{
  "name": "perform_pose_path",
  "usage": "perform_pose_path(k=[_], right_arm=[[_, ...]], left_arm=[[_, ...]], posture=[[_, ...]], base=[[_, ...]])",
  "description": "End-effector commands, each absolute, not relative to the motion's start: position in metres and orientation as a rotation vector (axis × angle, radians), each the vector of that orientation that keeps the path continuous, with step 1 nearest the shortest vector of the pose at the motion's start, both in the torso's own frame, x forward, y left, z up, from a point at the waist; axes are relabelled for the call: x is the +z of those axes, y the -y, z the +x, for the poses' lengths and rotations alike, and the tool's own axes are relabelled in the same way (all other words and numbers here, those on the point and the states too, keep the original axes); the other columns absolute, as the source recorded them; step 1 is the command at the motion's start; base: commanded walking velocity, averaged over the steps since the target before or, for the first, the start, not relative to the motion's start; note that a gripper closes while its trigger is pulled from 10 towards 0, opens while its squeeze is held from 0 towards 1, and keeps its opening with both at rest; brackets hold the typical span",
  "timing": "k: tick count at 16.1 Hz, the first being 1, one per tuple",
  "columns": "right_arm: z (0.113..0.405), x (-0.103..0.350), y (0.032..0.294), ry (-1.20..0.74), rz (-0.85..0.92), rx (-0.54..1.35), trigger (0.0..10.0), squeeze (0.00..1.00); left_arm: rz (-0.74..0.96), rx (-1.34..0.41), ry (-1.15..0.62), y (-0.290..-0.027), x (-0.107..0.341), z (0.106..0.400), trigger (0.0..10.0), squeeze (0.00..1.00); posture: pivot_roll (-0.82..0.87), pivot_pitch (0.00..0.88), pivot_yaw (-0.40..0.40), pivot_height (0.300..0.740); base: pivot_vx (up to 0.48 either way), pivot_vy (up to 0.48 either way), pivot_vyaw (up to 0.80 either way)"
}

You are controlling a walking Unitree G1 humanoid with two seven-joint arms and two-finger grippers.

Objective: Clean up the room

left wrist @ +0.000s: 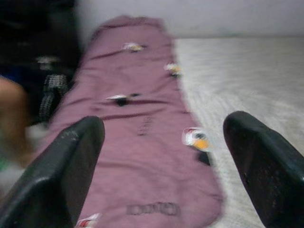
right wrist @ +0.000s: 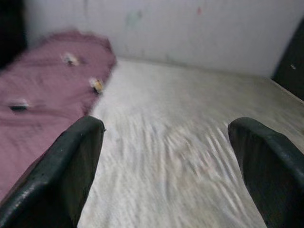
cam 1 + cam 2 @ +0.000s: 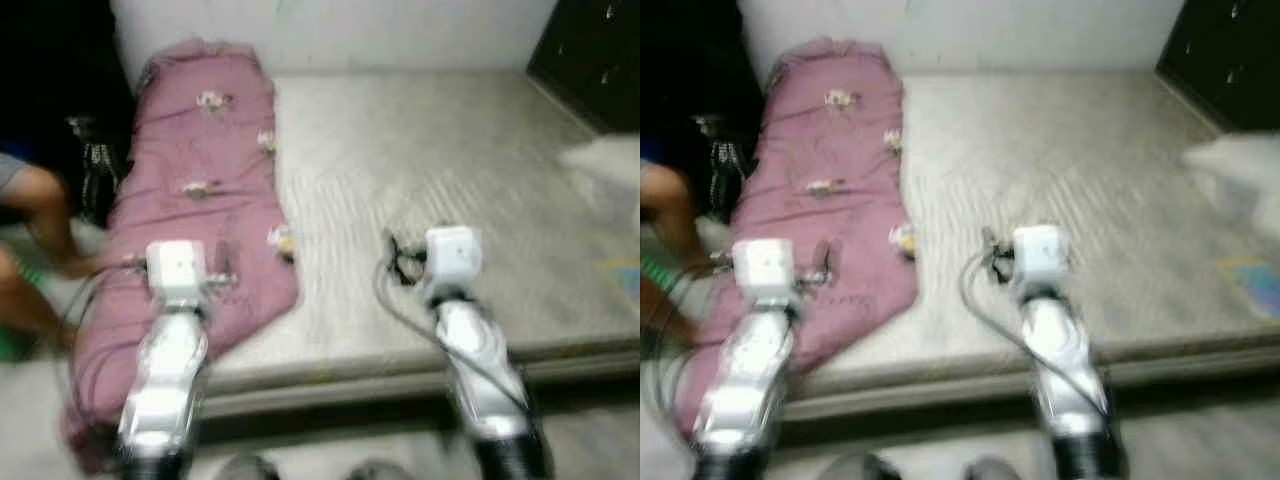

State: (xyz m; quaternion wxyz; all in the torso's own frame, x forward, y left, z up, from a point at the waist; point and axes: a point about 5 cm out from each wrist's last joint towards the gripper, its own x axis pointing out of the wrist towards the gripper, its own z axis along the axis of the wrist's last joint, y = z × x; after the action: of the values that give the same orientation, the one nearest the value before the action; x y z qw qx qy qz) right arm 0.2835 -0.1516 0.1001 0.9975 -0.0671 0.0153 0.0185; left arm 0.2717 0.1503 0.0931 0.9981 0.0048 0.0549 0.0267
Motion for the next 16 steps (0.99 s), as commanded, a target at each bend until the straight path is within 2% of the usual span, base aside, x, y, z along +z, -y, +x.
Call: perform_pose_path(k=[1,10,16], right_arm=[[0.286,0.108,0.146,0.001,-0.128,0.05,10.0,0.0],[0.287,0.106,0.144,-0.013,-0.124,0.062,10.0,0.0],[0.291,0.106,0.139,-0.012,-0.114,0.072,10.0,0.0]], left_arm=[[0.033,0.077,-0.097,-0.16,0.096,0.273,10.0,0.0],[0.034,0.091,-0.076,-0.16,0.099,0.275,10.0,0.0],[-0.03,-0.009,-0.013,-0.15,0.11,0.275,10.0,0.0]], posture=[[-0.03,0.0,-0.021,0.74],[-0.02,0.0,-0.028,0.74],[-0.02,0.0,-0.021,0.74]], base=[[0.0,0.465,0.0],[0.0,0.443,0.0],[0.0,0.0,0.0]])
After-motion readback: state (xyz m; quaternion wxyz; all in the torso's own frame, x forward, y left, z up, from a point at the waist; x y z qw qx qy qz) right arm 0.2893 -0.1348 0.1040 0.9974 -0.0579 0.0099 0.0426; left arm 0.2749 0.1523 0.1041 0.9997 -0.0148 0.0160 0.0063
